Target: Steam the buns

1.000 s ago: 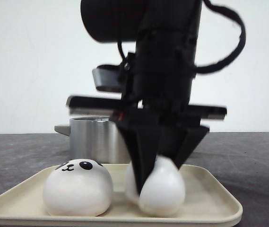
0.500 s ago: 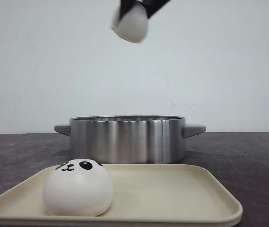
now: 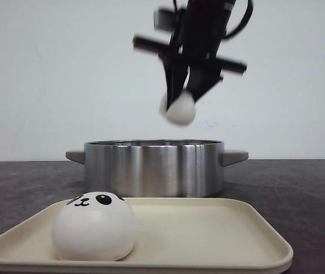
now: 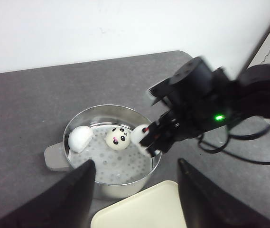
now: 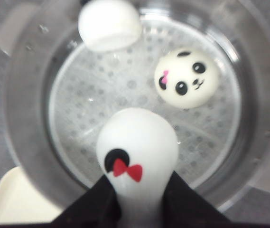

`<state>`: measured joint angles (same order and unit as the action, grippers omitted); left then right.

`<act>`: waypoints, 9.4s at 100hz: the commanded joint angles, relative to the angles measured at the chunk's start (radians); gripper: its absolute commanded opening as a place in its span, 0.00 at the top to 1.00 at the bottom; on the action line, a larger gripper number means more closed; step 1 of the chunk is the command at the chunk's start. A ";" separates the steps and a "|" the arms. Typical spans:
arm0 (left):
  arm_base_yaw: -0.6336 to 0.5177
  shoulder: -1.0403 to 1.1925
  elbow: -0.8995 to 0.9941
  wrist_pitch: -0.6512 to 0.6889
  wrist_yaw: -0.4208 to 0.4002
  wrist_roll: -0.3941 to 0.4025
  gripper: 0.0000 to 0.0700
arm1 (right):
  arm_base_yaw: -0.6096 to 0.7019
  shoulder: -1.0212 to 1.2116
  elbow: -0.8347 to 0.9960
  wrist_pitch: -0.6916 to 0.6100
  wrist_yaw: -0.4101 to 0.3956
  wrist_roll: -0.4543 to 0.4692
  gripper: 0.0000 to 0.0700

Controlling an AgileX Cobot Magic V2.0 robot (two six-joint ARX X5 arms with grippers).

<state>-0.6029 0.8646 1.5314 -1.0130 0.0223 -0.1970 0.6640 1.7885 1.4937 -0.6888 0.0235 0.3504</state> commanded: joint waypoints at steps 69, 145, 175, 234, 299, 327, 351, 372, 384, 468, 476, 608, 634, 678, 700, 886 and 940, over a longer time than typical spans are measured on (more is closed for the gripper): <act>-0.007 0.005 0.019 0.003 -0.004 0.013 0.56 | -0.027 0.139 0.019 0.023 0.006 -0.052 0.24; -0.007 0.035 0.009 -0.148 -0.004 0.011 0.56 | 0.040 -0.107 0.126 0.017 0.011 -0.104 1.00; -0.019 0.106 -0.158 -0.150 0.144 -0.032 0.55 | 0.277 -0.441 0.126 -0.016 0.229 -0.102 1.00; -0.166 0.452 -0.434 0.063 0.188 -0.032 0.26 | 0.529 -0.582 0.125 -0.181 0.588 0.025 1.00; -0.227 0.838 -0.434 0.180 0.177 -0.031 0.09 | 0.584 -0.582 0.125 -0.174 0.636 0.039 1.00; -0.230 0.887 -0.433 0.182 0.161 -0.021 0.73 | 0.584 -0.582 0.125 -0.178 0.640 0.039 1.00; -0.230 0.803 -0.407 0.168 0.172 0.018 1.00 | 0.584 -0.582 0.125 -0.177 0.644 0.035 1.00; -0.209 0.677 -0.296 0.166 0.099 0.052 1.00 | 0.584 -0.582 0.125 -0.172 0.658 0.035 1.00; -0.179 0.663 -0.208 0.187 0.019 0.071 1.00 | 0.584 -0.581 0.125 -0.172 0.658 0.035 1.00; 0.062 0.929 -0.166 0.461 -0.029 0.075 0.72 | 0.584 -0.580 0.124 -0.228 0.658 0.024 1.00; 0.067 0.936 -0.166 0.460 -0.029 0.072 0.37 | 0.584 -0.580 0.124 -0.234 0.657 0.024 1.00; 0.024 -0.064 -0.323 0.215 -0.028 -0.020 1.00 | 0.583 -0.580 -0.452 0.410 0.546 0.028 0.99; 0.024 -0.088 -0.344 0.182 -0.026 -0.032 1.00 | 0.580 -0.581 -0.452 0.428 0.574 0.025 0.99; 0.024 -0.088 -0.344 0.183 -0.026 -0.032 1.00 | 0.584 -0.581 -0.452 0.434 0.579 0.025 0.99; 0.024 -0.088 -0.344 0.183 -0.026 -0.032 1.00 | 0.584 -0.581 -0.452 0.431 0.579 0.025 0.99; 0.024 -0.088 -0.344 0.182 -0.026 -0.032 1.00 | -0.640 -1.785 -1.481 0.526 0.028 -0.335 0.99; 0.024 -0.088 -0.344 0.182 -0.026 -0.032 1.00 | -0.640 -1.785 -1.481 0.531 0.029 -0.335 0.99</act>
<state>-0.5739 0.7715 1.1767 -0.8391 -0.0021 -0.2253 0.0250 0.0044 0.0139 -0.1635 0.0521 0.0223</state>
